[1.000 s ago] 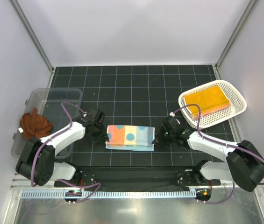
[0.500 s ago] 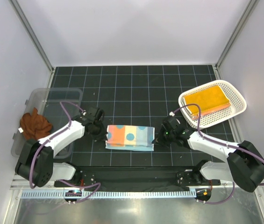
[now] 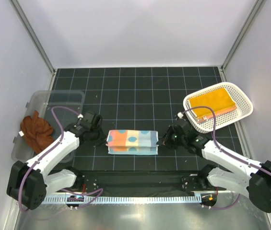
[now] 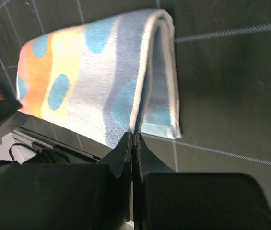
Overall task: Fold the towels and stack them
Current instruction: Fold the towel
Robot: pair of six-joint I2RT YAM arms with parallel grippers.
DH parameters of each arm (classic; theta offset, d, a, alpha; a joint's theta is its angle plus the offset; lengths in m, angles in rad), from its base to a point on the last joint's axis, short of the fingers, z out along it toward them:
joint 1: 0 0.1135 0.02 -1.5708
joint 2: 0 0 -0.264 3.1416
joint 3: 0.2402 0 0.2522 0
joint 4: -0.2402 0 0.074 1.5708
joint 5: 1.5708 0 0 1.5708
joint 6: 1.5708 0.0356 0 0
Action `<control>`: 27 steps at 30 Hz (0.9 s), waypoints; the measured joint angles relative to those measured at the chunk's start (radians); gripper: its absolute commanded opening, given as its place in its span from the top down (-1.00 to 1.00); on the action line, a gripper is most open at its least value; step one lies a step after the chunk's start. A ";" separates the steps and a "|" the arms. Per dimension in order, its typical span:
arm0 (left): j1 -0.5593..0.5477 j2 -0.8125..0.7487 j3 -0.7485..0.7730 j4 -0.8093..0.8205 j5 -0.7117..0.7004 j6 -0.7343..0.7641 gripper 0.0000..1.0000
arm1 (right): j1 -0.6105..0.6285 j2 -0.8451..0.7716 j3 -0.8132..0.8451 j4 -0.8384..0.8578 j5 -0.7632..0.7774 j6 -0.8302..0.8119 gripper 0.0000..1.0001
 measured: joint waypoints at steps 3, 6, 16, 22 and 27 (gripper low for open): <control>-0.007 0.003 -0.092 0.007 0.019 -0.021 1.00 | 0.000 -0.039 -0.080 0.026 -0.017 0.015 0.98; -0.029 0.020 -0.149 0.014 0.042 -0.039 1.00 | 0.005 -0.034 -0.154 0.068 -0.046 0.023 0.98; -0.051 0.049 -0.161 0.050 0.034 -0.049 1.00 | 0.007 0.010 -0.188 0.150 -0.072 0.024 0.96; -0.056 0.060 -0.152 0.021 0.007 -0.039 0.34 | 0.008 0.012 -0.186 0.122 -0.055 0.013 0.28; -0.056 0.060 -0.013 -0.112 -0.041 -0.008 0.23 | 0.007 -0.042 -0.127 -0.050 0.003 -0.017 -0.25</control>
